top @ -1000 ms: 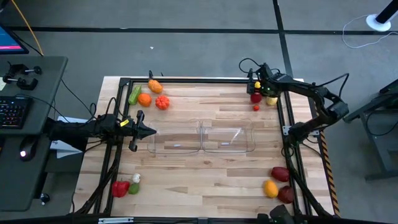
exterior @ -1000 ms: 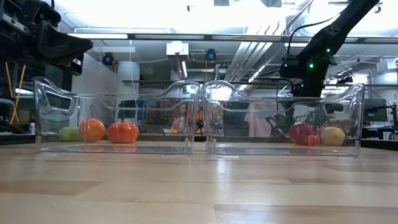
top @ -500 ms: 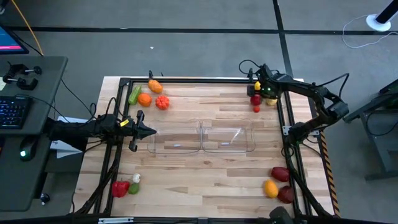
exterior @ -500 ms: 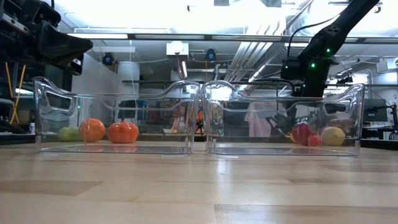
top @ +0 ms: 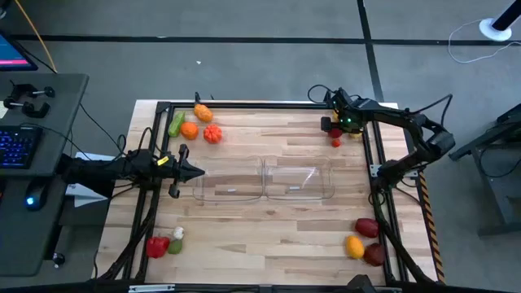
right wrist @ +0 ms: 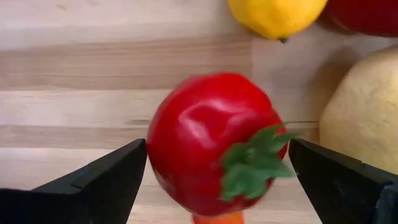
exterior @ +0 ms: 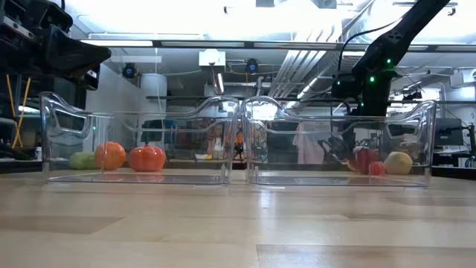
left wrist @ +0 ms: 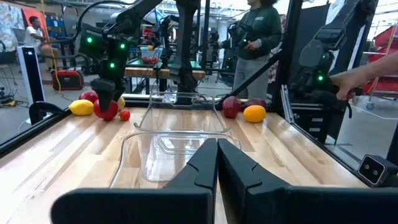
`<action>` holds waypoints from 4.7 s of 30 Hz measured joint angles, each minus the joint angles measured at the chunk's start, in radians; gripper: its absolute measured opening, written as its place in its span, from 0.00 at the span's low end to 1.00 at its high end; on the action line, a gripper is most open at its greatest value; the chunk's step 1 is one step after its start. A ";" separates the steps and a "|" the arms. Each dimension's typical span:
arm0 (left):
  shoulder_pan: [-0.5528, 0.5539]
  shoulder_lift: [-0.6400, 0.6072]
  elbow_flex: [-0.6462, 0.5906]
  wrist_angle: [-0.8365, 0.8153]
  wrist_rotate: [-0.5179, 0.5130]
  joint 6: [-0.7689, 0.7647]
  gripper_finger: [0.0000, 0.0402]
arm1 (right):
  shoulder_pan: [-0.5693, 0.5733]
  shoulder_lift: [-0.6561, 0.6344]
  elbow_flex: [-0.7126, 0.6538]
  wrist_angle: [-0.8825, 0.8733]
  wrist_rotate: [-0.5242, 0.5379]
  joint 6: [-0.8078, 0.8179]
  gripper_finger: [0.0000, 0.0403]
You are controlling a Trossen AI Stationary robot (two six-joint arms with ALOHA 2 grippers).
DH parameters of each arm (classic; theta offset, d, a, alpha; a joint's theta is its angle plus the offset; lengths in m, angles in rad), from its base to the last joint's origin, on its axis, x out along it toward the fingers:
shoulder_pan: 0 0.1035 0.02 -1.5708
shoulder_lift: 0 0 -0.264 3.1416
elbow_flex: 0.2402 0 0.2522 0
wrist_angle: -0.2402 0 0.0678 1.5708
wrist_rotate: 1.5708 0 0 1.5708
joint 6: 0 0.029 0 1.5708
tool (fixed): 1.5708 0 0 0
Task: Sort produce into baskets
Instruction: Put the left red tomato into the right transparent bin, then put the red peach into the right transparent bin
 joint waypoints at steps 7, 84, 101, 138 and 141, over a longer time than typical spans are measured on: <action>0.000 0.000 0.000 0.000 0.000 0.000 0.00 | 0.004 0.079 0.000 0.088 -0.011 0.017 0.96; 0.000 0.000 0.000 0.000 0.000 0.000 0.00 | 0.759 -0.418 0.219 0.006 -0.063 -0.346 0.91; 0.000 0.000 0.000 0.000 0.000 0.000 0.00 | 0.448 -0.375 0.149 -0.415 0.534 0.167 0.91; 0.000 0.000 0.000 0.000 0.000 0.000 0.00 | 0.169 -0.018 -0.171 0.074 0.116 0.289 0.91; 0.000 0.000 0.000 0.000 0.000 0.000 0.00 | 0.166 -0.017 -0.172 0.090 0.131 0.281 0.91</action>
